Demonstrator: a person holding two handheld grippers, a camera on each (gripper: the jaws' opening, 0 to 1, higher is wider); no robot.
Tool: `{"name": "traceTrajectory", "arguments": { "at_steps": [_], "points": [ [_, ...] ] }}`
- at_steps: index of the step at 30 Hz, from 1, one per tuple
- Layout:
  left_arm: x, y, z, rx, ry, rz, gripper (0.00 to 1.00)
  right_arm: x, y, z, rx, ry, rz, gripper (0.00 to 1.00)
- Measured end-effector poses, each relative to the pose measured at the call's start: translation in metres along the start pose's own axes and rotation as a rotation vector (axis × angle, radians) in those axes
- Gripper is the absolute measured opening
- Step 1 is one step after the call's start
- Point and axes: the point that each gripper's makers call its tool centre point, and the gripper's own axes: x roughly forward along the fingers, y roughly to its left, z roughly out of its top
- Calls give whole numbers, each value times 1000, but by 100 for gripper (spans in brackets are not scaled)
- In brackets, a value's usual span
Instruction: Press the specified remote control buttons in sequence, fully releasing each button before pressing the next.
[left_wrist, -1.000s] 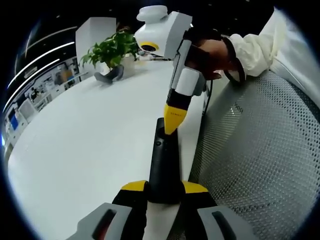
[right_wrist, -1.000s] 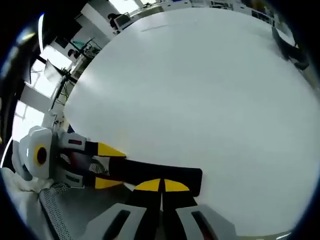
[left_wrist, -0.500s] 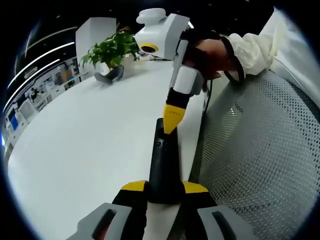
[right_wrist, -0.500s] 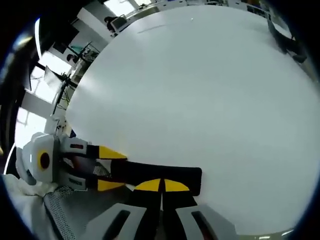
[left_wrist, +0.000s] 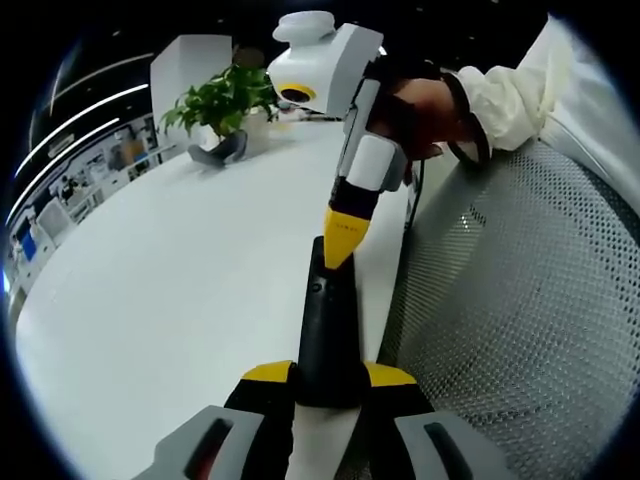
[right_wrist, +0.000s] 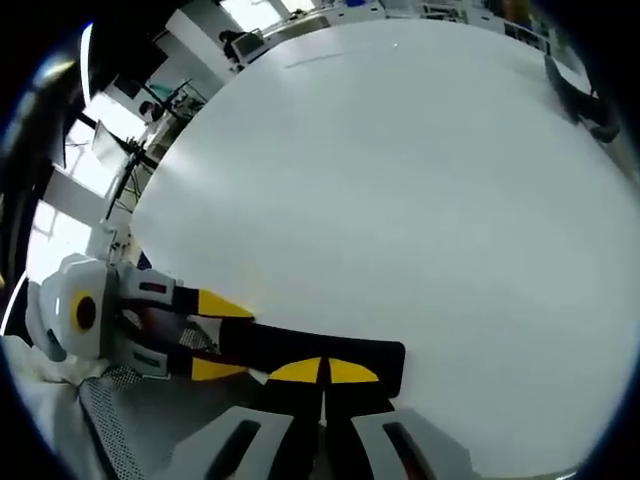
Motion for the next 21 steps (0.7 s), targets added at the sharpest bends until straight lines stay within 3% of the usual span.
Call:
{"name": "traceTrajectory", "arguments": {
  "at_steps": [16, 21],
  "points": [
    [0, 0, 0, 4, 0, -3, 25, -1, 0, 0, 47, -12, 27, 0],
    [0, 0, 0, 3, 0, -4, 25, -1, 2, -1, 10, -2, 9, 0]
  ]
}}
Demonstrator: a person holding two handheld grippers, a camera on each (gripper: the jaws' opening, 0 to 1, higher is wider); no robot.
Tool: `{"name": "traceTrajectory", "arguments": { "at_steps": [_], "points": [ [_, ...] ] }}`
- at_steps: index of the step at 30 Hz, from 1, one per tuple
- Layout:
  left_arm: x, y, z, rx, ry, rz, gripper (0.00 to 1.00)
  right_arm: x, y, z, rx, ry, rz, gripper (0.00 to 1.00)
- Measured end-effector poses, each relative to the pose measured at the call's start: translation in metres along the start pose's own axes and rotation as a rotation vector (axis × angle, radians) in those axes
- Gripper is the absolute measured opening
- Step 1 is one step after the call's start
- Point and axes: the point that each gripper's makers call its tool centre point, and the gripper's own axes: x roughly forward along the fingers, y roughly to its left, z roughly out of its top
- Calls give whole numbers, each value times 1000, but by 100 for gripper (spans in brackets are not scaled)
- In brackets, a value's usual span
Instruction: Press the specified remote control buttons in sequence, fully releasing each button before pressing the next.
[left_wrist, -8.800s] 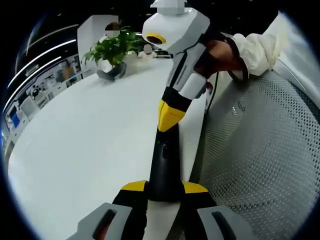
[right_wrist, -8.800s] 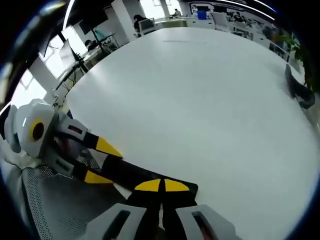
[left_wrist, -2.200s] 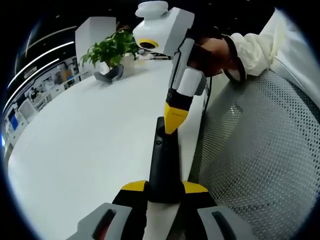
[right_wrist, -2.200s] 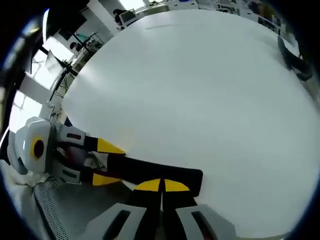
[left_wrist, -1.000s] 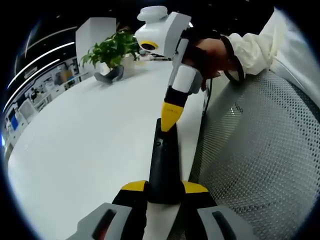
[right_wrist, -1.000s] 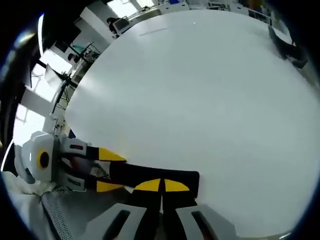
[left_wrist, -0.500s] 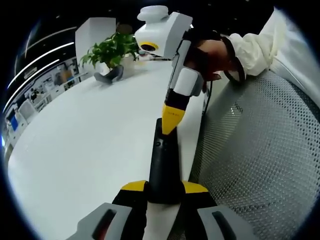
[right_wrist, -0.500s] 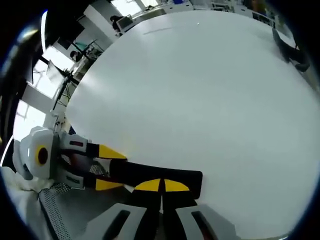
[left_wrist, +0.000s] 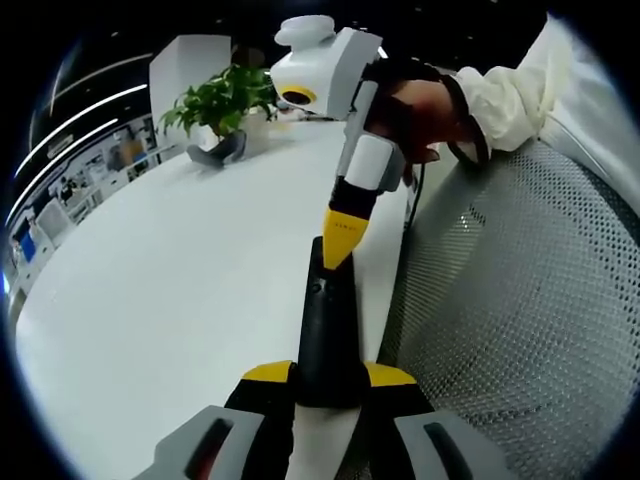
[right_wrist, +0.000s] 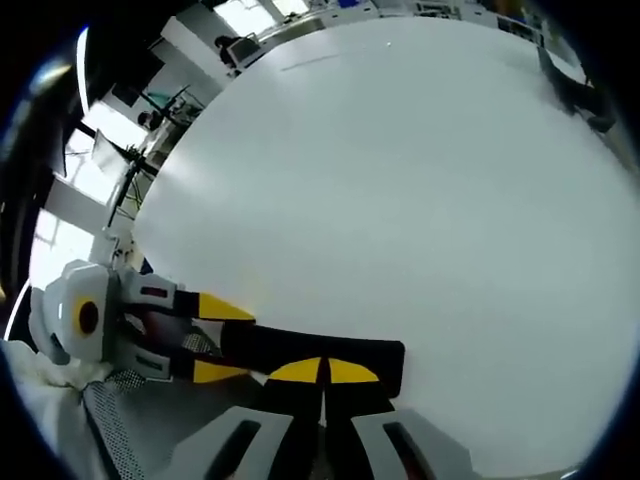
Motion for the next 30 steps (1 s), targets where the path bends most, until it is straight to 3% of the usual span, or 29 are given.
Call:
{"name": "traceTrajectory", "arguments": {
  "at_steps": [8, 13, 18, 21, 30],
  "points": [
    [0, 0, 0, 2, 4, -1, 24, 0, -1, 0, 2, 1, 2, 0],
    [0, -1, 0, 7, 6, -3, 24, 0, 4, 2, -42, -6, 0, 0],
    [1, -5, 1, 22, 6, -14, 24, 1, 11, 6, -54, -33, 28, 0],
    [0, -5, 1, 21, 8, -15, 24, 3, 14, 3, -47, -9, 40, 0],
    [0, -7, 0, 26, 13, -24, 24, 8, 23, 7, -27, -21, 88, 0]
  ]
}}
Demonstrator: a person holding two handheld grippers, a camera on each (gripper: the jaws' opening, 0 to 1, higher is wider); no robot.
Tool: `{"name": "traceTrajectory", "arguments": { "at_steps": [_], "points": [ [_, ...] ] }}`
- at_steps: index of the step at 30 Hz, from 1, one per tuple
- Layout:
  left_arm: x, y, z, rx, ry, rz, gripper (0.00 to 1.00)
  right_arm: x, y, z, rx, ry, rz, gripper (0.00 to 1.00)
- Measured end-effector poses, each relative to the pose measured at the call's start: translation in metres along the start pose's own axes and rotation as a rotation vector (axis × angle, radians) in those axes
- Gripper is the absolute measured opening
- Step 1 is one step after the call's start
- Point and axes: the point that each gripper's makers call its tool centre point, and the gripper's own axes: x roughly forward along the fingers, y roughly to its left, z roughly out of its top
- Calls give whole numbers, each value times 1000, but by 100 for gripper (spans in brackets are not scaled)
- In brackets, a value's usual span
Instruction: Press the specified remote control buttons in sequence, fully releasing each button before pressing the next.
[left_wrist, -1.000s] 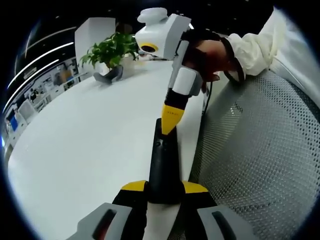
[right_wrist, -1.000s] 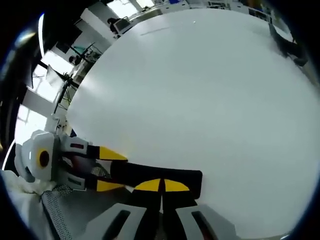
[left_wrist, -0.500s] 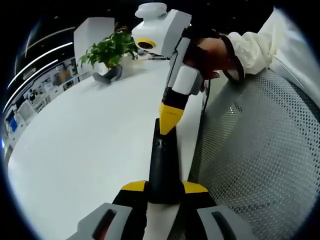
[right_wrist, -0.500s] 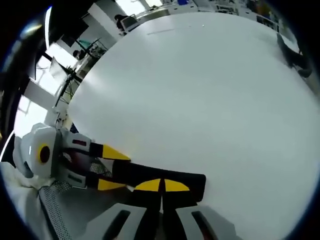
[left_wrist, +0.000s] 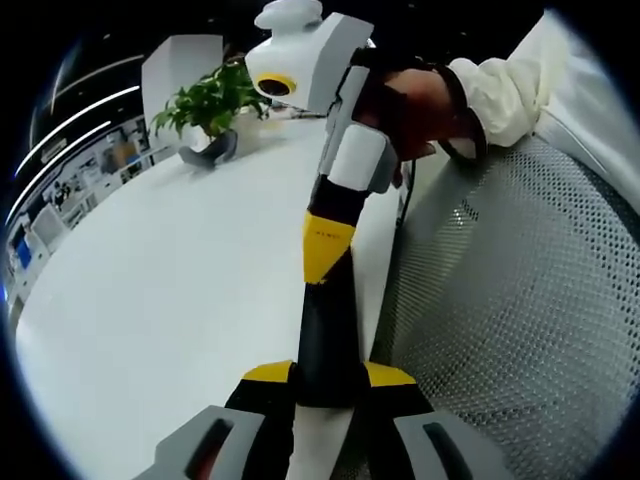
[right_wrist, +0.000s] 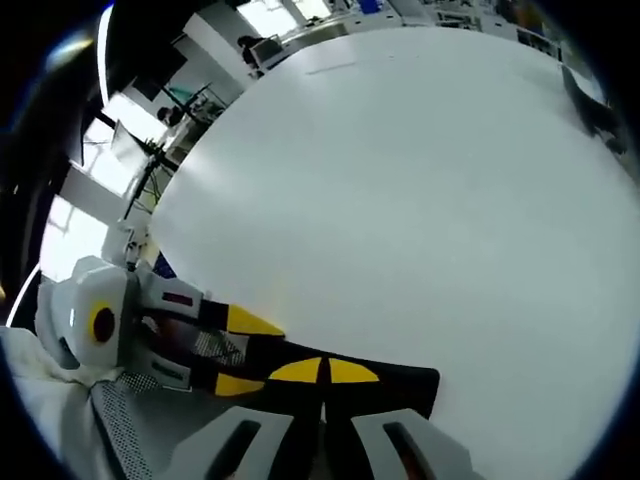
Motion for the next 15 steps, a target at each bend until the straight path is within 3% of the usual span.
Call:
{"name": "traceTrajectory", "arguments": {
  "at_steps": [5, 15],
  "points": [
    [-1, -1, 0, 4, 1, -1, 24, 3, -4, -4, -24, 24, -31, 0],
    [-1, -1, 0, 2, -3, 0, 24, 3, -4, -5, -15, 25, -17, 0]
  ]
}}
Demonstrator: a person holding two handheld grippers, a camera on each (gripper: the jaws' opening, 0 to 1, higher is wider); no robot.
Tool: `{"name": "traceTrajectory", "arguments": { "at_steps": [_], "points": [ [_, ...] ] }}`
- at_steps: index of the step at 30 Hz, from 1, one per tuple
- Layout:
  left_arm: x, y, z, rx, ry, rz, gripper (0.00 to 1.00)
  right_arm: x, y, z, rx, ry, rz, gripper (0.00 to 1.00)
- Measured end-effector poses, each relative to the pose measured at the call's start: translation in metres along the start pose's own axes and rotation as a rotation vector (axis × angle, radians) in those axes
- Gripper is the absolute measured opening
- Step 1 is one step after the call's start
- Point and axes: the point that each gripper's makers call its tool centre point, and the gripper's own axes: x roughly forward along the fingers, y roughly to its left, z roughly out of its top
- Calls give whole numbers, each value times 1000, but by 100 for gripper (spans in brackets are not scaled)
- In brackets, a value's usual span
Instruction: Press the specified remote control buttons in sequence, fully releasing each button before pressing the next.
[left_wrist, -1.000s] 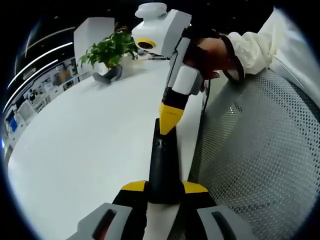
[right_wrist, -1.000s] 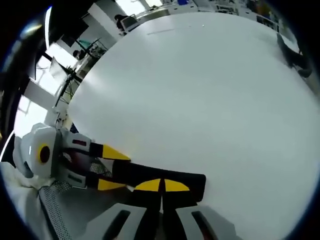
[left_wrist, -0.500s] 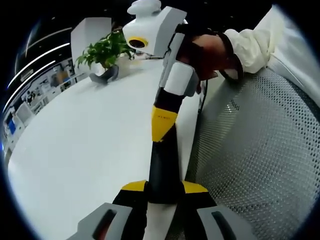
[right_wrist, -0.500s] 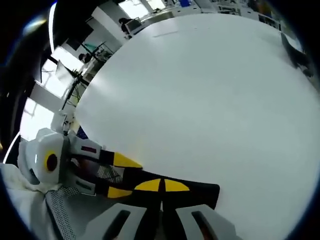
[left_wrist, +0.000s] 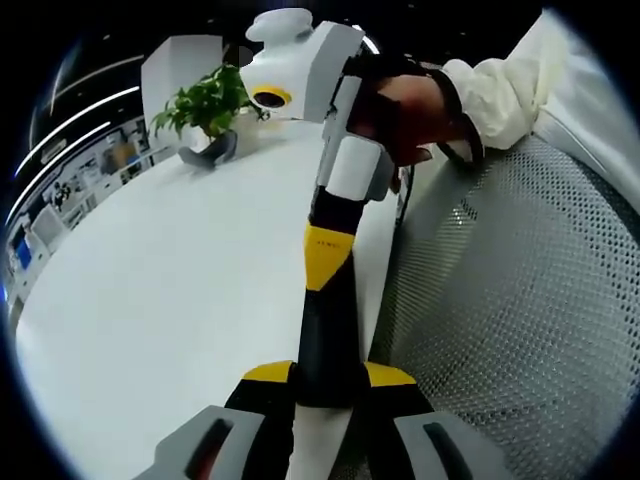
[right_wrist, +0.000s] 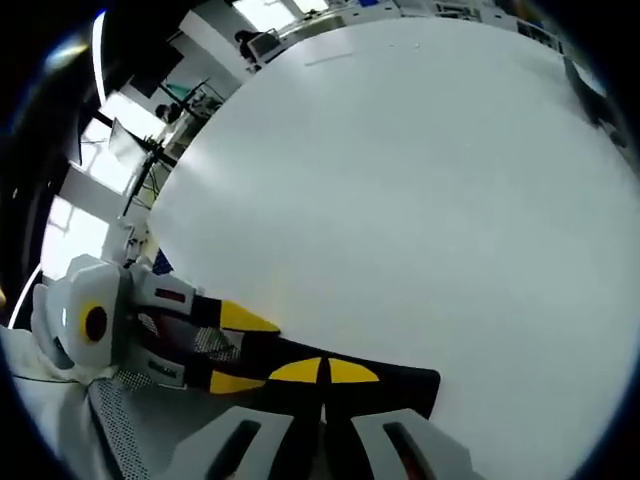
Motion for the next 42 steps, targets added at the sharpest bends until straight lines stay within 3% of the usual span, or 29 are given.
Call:
{"name": "traceTrajectory", "arguments": {
  "at_steps": [14, 26, 32, 38, 42],
  "points": [
    [1, 1, 1, -6, -6, -9, 24, 3, -1, 2, -44, -4, -17, 0],
    [1, 2, 1, -13, -14, 0, 24, 2, -1, 3, -7, -17, 9, 0],
    [2, 3, 1, -16, -12, -1, 24, 0, -3, 2, 52, -10, 23, 0],
    [1, 3, 1, -18, -9, 1, 24, -5, 0, -5, 73, 5, 8, 0],
    [1, 3, 0, -17, -14, 2, 24, -2, 3, -9, 59, 50, -5, 0]
  ]
}}
